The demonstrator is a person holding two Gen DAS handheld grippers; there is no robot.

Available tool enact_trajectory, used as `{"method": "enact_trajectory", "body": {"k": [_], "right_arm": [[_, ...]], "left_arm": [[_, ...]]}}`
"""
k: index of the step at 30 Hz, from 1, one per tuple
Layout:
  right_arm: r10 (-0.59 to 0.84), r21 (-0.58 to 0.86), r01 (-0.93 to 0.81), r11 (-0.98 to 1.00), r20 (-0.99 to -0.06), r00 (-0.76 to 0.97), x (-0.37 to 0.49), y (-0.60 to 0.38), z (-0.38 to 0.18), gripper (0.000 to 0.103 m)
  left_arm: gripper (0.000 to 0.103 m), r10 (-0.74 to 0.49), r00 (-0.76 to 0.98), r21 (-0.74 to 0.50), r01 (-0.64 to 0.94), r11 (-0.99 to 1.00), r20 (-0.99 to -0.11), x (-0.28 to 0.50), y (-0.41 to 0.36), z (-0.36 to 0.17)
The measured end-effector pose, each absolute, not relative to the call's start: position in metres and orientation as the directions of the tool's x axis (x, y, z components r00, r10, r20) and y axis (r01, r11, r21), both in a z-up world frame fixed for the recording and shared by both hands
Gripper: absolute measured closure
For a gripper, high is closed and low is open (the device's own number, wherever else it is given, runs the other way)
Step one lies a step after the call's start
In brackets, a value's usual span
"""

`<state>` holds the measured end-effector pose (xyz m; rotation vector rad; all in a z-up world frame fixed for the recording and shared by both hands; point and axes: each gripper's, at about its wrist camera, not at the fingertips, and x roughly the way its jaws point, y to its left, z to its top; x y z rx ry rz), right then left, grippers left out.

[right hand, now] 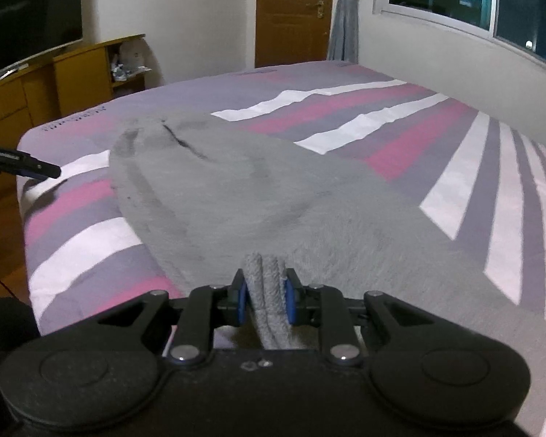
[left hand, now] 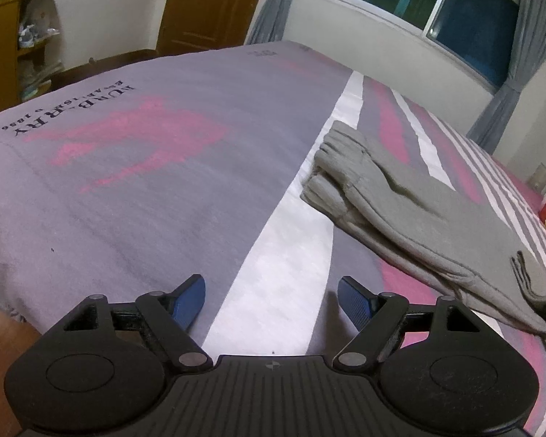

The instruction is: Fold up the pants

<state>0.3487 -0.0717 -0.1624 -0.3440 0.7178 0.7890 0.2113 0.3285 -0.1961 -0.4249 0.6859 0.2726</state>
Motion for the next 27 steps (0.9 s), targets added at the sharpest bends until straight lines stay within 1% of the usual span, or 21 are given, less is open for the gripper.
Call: {"method": "enact_trajectory", "body": {"k": [2,3,5,6,8,9,10,13,15,18,19,20,21,22,23,24,25,27], "right_arm": [[0.532,0.005,-0.748,0.663,-0.707,0.467,0.347,-0.066,-0.168,0.079],[0.538,0.018,-0.748,0.664,-0.707,0.460,0.346,-0.064,-0.170,0.073],[0.603,0.128,-0.761,0.636,-0.698,0.387,0.344,-0.060,-0.171,0.054],[0.631,0.155,-0.764,0.626,-0.677,0.379,0.340,-0.059,-0.167,0.042],[0.679,0.210,-0.754,0.622,-0.625,0.386,0.333,-0.063,-0.156,0.059],[0.660,0.210,-0.726,0.655,-0.628,0.413,0.333,-0.065,-0.154,0.076],[0.629,0.193,-0.692,0.695,-0.630,0.456,0.332,-0.071,-0.152,0.085],[0.579,0.204,-0.590,0.781,-0.589,0.563,0.329,-0.107,-0.144,0.087],[0.502,0.193,-0.486,0.853,-0.560,0.659,0.321,-0.142,-0.137,0.087],[0.426,0.242,-0.351,0.905,-0.545,0.722,0.312,-0.196,-0.134,0.084],[0.395,0.258,-0.300,0.918,-0.547,0.738,0.309,-0.214,-0.135,0.083],[0.374,0.276,-0.260,0.925,-0.553,0.745,0.308,-0.229,-0.136,0.082],[0.355,0.291,-0.223,0.930,-0.557,0.751,0.307,-0.243,-0.139,0.082],[0.332,0.302,-0.186,0.935,-0.560,0.759,0.305,-0.255,-0.141,0.081],[0.311,0.311,-0.151,0.938,-0.567,0.763,0.304,-0.266,-0.143,0.080],[0.297,0.322,-0.123,0.939,-0.575,0.762,0.303,-0.275,-0.145,0.080],[0.292,0.334,-0.105,0.937,-0.578,0.762,0.303,-0.281,-0.147,0.076],[0.288,0.350,-0.086,0.933,-0.582,0.761,0.303,-0.289,-0.151,0.075]], "left_arm": [[0.024,0.101,0.740,-0.279,-0.372,0.885,-0.665,0.211,0.326,-0.195],[0.024,0.102,0.738,-0.275,-0.371,0.887,-0.667,0.209,0.325,-0.196],[0.024,0.102,0.734,-0.272,-0.372,0.887,-0.671,0.209,0.323,-0.196],[0.024,0.101,0.733,-0.273,-0.373,0.886,-0.673,0.210,0.322,-0.195],[0.024,0.094,0.733,-0.277,-0.369,0.887,-0.674,0.212,0.319,-0.193],[0.024,0.089,0.734,-0.277,-0.362,0.890,-0.673,0.214,0.316,-0.192],[0.024,0.083,0.735,-0.276,-0.353,0.894,-0.673,0.216,0.312,-0.190],[0.024,0.056,0.750,-0.289,-0.321,0.902,-0.659,0.223,0.295,-0.183],[0.024,0.029,0.761,-0.302,-0.292,0.908,-0.648,0.229,0.280,-0.178],[0.025,-0.087,0.777,-0.385,-0.208,0.899,-0.623,0.244,0.251,-0.171],[0.029,-0.138,0.782,-0.421,-0.169,0.891,-0.607,0.251,0.240,-0.169],[0.044,-0.199,0.784,-0.459,-0.120,0.881,-0.588,0.259,0.226,-0.167],[0.049,-0.266,0.772,-0.500,-0.076,0.862,-0.577,0.270,0.211,-0.166],[0.052,-0.324,0.758,-0.540,-0.044,0.840,-0.566,0.279,0.198,-0.167],[0.052,-0.382,0.740,-0.580,-0.013,0.814,-0.553,0.289,0.184,-0.168],[0.052,-0.427,0.717,-0.601,0.014,0.799,-0.550,0.299,0.168,-0.169],[0.052,-0.467,0.690,-0.615,0.040,0.788,-0.553,0.307,0.151,-0.172],[0.052,-0.522,0.634,-0.640,0.055,0.767,-0.571,0.324,0.123,-0.180]]}}
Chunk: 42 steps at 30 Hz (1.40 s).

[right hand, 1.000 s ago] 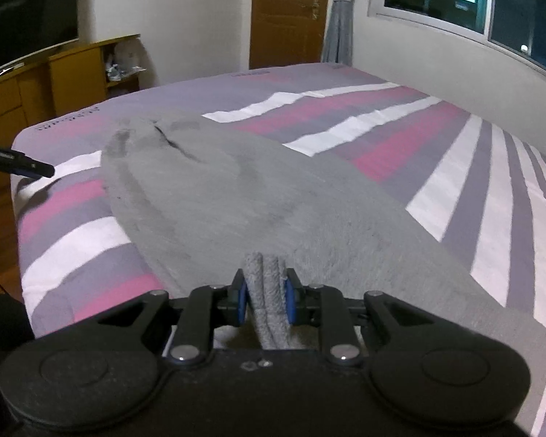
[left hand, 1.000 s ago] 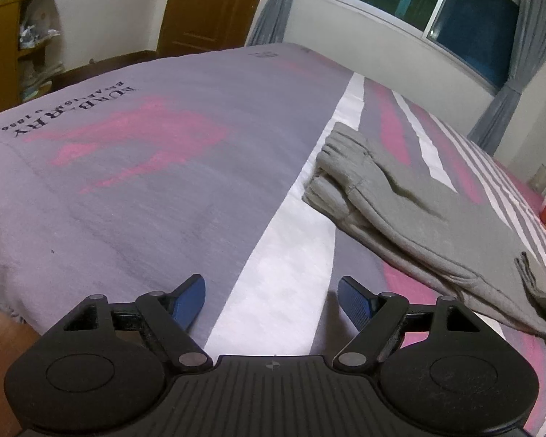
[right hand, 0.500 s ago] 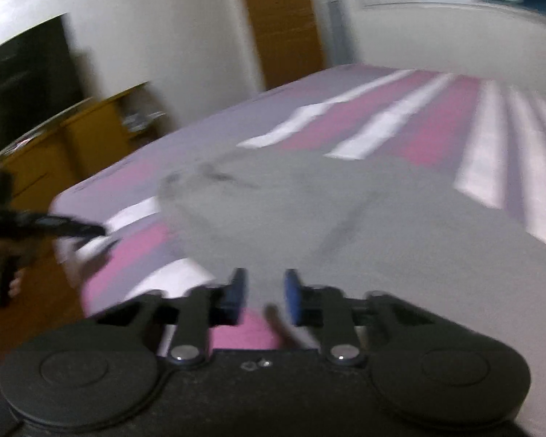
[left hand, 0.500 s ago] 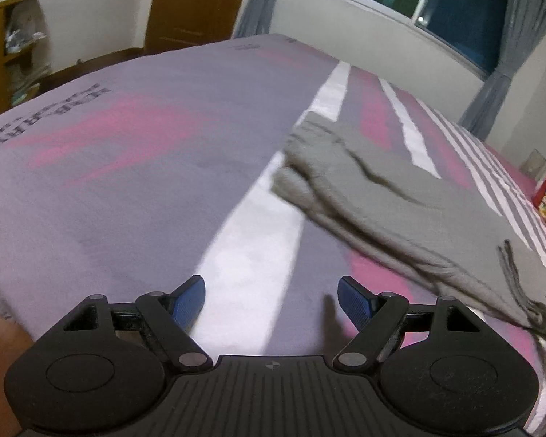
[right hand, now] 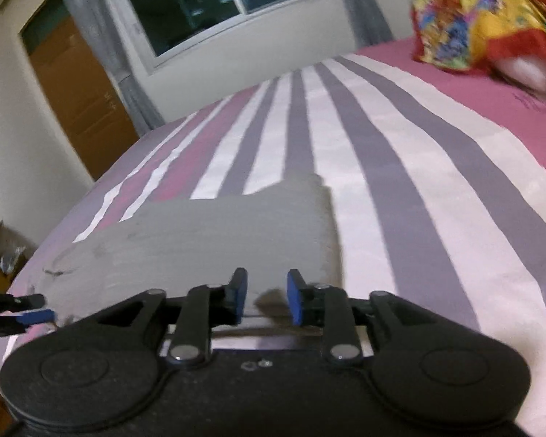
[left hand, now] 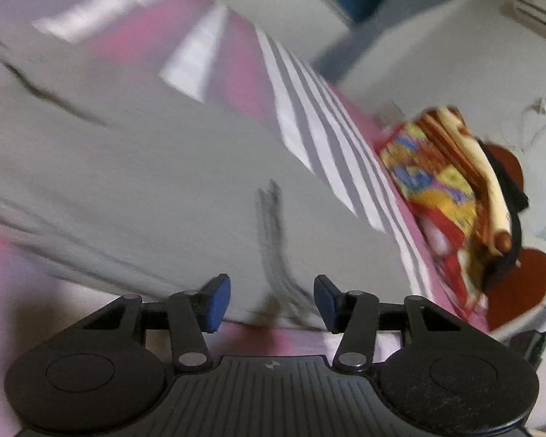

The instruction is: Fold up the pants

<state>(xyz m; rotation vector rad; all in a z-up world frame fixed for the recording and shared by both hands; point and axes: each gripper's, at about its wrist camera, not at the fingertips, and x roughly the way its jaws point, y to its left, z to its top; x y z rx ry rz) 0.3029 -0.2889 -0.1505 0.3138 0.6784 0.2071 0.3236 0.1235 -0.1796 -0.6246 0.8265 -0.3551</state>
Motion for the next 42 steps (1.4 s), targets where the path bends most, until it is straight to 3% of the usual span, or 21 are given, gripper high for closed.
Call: {"method": "enact_trajectory", "body": {"k": [4,10,13,18,22,25,27,29,30,32,34,39,40,41,42], "right_arm": [[0.269,0.343,-0.058,0.937,-0.610,0.745,0.304,-0.288,-0.159,0.076],[0.281,0.380,-0.039,0.924,-0.607,0.743,0.305,-0.296,-0.166,0.073],[0.281,0.395,-0.025,0.918,-0.607,0.743,0.306,-0.300,-0.168,0.073],[0.298,0.398,-0.044,0.916,-0.604,0.740,0.303,-0.300,-0.168,0.073],[0.299,0.380,-0.058,0.923,-0.617,0.728,0.302,-0.299,-0.176,0.068],[0.303,0.389,-0.054,0.920,-0.615,0.728,0.304,-0.302,-0.176,0.066],[0.304,0.389,-0.055,0.920,-0.617,0.726,0.305,-0.303,-0.176,0.065],[0.306,0.387,-0.059,0.920,-0.617,0.725,0.306,-0.302,-0.177,0.064],[0.306,0.387,-0.059,0.920,-0.617,0.725,0.306,-0.302,-0.178,0.063],[0.305,0.389,-0.056,0.920,-0.618,0.725,0.305,-0.301,-0.180,0.061],[0.303,0.385,-0.057,0.921,-0.618,0.726,0.306,-0.299,-0.180,0.061],[0.277,0.307,-0.086,0.948,-0.659,0.700,0.316,-0.294,-0.174,0.063],[0.262,0.285,-0.090,0.954,-0.655,0.709,0.320,-0.295,-0.169,0.063],[0.255,0.275,-0.092,0.957,-0.646,0.719,0.326,-0.295,-0.165,0.064],[0.258,0.273,-0.100,0.957,-0.637,0.726,0.335,-0.296,-0.161,0.064]], "left_arm": [[0.052,-0.577,0.557,-0.679,0.031,0.733,-0.597,0.341,0.096,-0.197],[0.052,-0.643,0.537,-0.768,-0.014,0.641,-0.546,0.354,0.089,-0.217],[0.085,-0.609,0.545,-0.715,0.024,0.698,-0.576,0.360,0.076,-0.216],[0.091,-0.592,0.643,-0.685,0.141,0.715,-0.486,0.354,0.093,-0.188],[0.091,-0.515,0.606,-0.551,0.147,0.821,-0.606,0.359,0.091,-0.200],[0.091,-0.532,0.626,-0.585,0.145,0.798,-0.570,0.355,0.096,-0.202],[0.084,-0.536,0.623,-0.591,0.142,0.794,-0.570,0.357,0.094,-0.201],[0.069,-0.558,0.613,-0.606,0.156,0.780,-0.560,0.358,0.095,-0.204],[0.068,-0.564,0.610,-0.612,0.159,0.775,-0.557,0.360,0.093,-0.204],[0.070,-0.564,0.607,-0.610,0.158,0.776,-0.560,0.363,0.087,-0.205],[0.088,-0.535,0.610,-0.574,0.155,0.804,-0.584,0.366,0.083,-0.202],[0.085,-0.449,0.619,-0.407,0.218,0.887,-0.645,0.366,0.071,-0.180],[0.076,-0.397,0.661,-0.343,0.219,0.913,-0.637,0.363,0.069,-0.171],[0.054,-0.359,0.687,-0.290,0.220,0.931,-0.632,0.363,0.066,-0.166],[0.044,-0.336,0.693,-0.260,0.217,0.941,-0.637,0.371,0.063,-0.164]]}}
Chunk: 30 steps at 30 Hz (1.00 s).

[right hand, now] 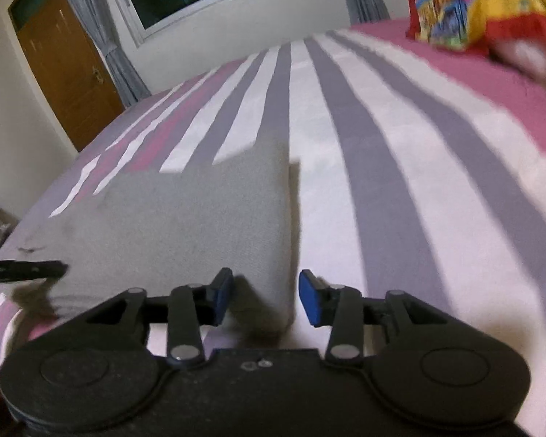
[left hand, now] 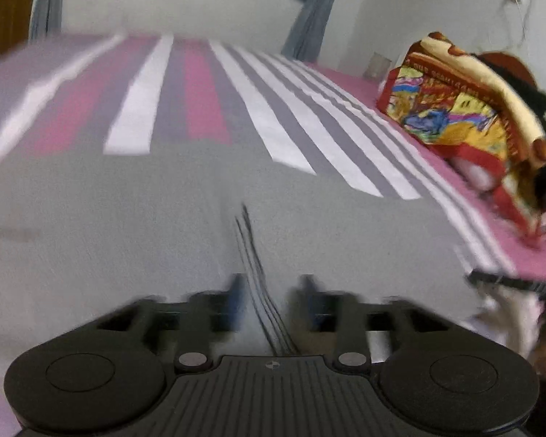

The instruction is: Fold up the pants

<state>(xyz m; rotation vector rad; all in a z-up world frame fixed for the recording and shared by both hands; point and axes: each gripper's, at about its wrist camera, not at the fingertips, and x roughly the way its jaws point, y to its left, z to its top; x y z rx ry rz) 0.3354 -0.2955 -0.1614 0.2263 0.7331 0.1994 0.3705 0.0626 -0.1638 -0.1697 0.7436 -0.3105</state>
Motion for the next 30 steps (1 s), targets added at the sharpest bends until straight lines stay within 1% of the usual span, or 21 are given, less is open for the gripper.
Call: {"method": "enact_trajectory", "body": {"k": [1,4,6,10,15,16,18,22,23,25,28,30], "right_arm": [[0.250,0.260,-0.101,0.960,-0.641,0.726,0.349,-0.294,-0.159,0.064],[0.231,0.228,-0.097,0.969,-0.685,0.691,0.405,-0.286,-0.160,0.064],[0.211,0.209,-0.089,0.974,-0.686,0.696,0.431,-0.283,-0.160,0.064],[0.186,0.192,-0.063,0.979,-0.736,0.651,0.466,-0.279,-0.170,0.063],[0.198,0.207,-0.061,0.976,-0.743,0.640,0.424,-0.281,-0.177,0.062],[0.196,0.201,-0.066,0.977,-0.742,0.641,0.405,-0.282,-0.180,0.060],[0.205,0.192,-0.092,0.977,-0.730,0.652,0.369,-0.282,-0.183,0.060],[0.210,0.187,-0.109,0.976,-0.697,0.686,0.314,-0.291,-0.183,0.059],[0.220,0.208,-0.104,0.973,-0.682,0.697,0.310,-0.296,-0.178,0.059],[0.228,0.230,-0.098,0.968,-0.647,0.727,0.306,-0.305,-0.166,0.058],[0.210,0.224,-0.090,0.970,-0.596,0.775,0.296,-0.317,-0.156,0.057],[0.207,0.204,-0.107,0.973,-0.573,0.793,0.291,-0.317,-0.151,0.056]], "left_arm": [[0.038,-0.322,0.689,-0.253,0.203,0.946,-0.650,0.381,0.060,-0.164],[0.038,-0.279,0.670,-0.229,0.165,0.959,-0.688,0.415,0.056,-0.168],[0.038,-0.271,0.667,-0.241,0.140,0.960,-0.694,0.435,0.057,-0.171],[0.036,-0.265,0.652,-0.266,0.100,0.959,-0.710,0.455,0.050,-0.175],[0.035,-0.235,0.663,-0.198,0.133,0.971,-0.711,0.414,0.037,-0.180],[0.033,-0.221,0.672,-0.169,0.143,0.975,-0.707,0.399,0.035,-0.182],[0.033,-0.203,0.696,-0.142,0.144,0.979,-0.689,0.371,0.036,-0.185],[0.032,-0.183,0.746,-0.162,0.102,0.982,-0.640,0.331,0.041,-0.185],[0.032,-0.170,0.755,-0.157,0.089,0.984,-0.633,0.324,0.043,-0.182],[0.032,-0.155,0.778,-0.187,0.049,0.981,-0.609,0.308,0.056,-0.175],[0.032,-0.110,0.836,-0.221,-0.014,0.975,-0.537,0.277,0.084,-0.167],[0.032,-0.088,0.844,-0.226,-0.041,0.973,-0.530,0.269,0.102,-0.170]]}}
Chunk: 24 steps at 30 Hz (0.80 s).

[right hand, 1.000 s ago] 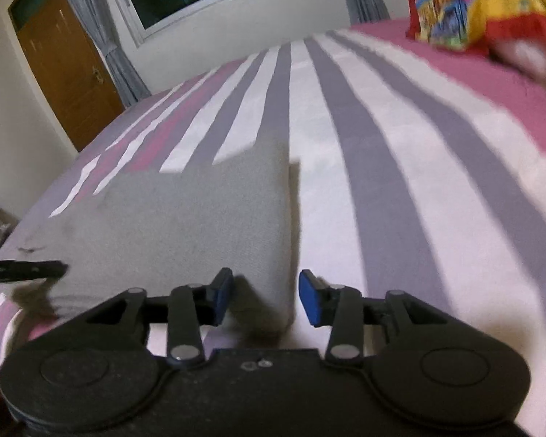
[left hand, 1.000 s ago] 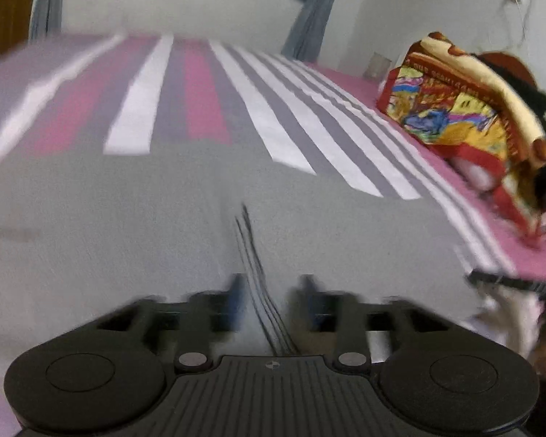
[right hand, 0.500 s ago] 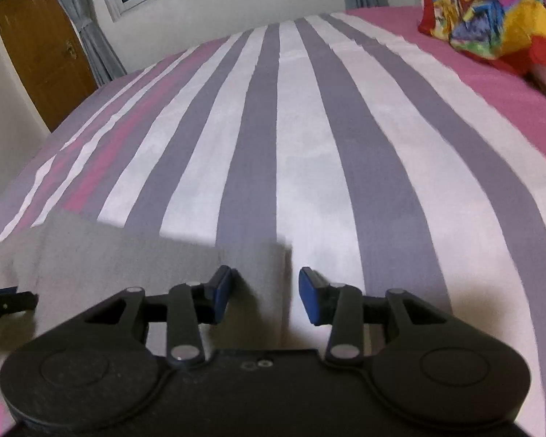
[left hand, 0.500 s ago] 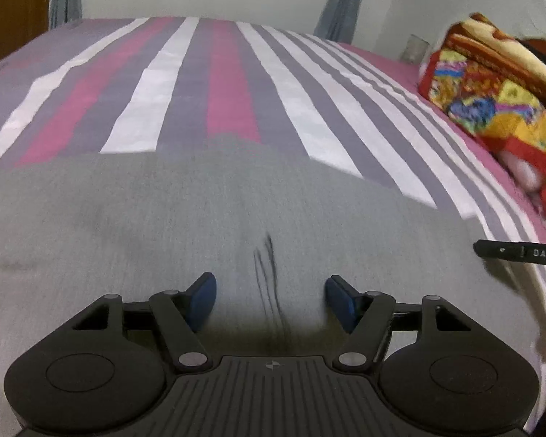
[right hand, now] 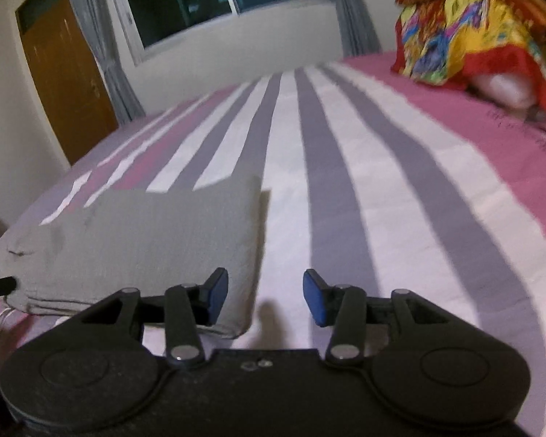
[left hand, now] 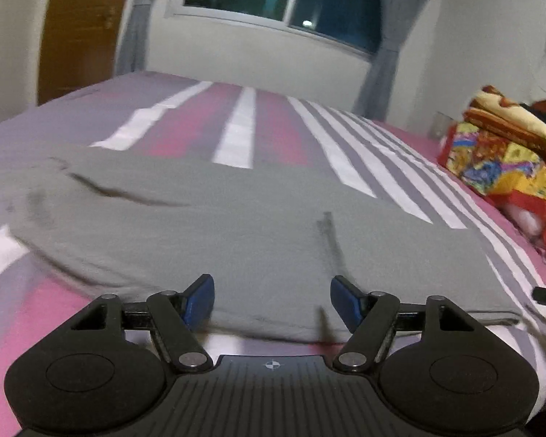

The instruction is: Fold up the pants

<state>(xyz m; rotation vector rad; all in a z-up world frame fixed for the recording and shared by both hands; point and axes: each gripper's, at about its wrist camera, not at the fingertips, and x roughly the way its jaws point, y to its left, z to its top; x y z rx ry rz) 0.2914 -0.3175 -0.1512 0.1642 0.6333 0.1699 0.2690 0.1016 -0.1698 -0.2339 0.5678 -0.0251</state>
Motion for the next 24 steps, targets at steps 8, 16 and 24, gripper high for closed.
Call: {"method": "enact_trajectory", "body": {"k": [8,16,24], "right_arm": [[0.232,0.246,-0.074,0.966,-0.714,0.660,0.327,-0.286,-0.182,0.056],[0.223,0.238,-0.090,0.967,-0.623,0.750,0.298,-0.306,-0.151,0.055],[0.217,0.274,-0.042,0.961,-0.647,0.731,0.294,-0.317,-0.164,0.050]], "left_arm": [[0.032,-0.048,0.770,-0.125,-0.041,0.991,-0.636,0.307,0.083,-0.185],[0.032,0.046,0.863,-0.254,-0.198,0.947,-0.503,0.257,0.168,-0.171],[0.020,-0.099,0.827,-0.630,-0.337,0.700,-0.553,0.293,0.292,-0.229]]}}
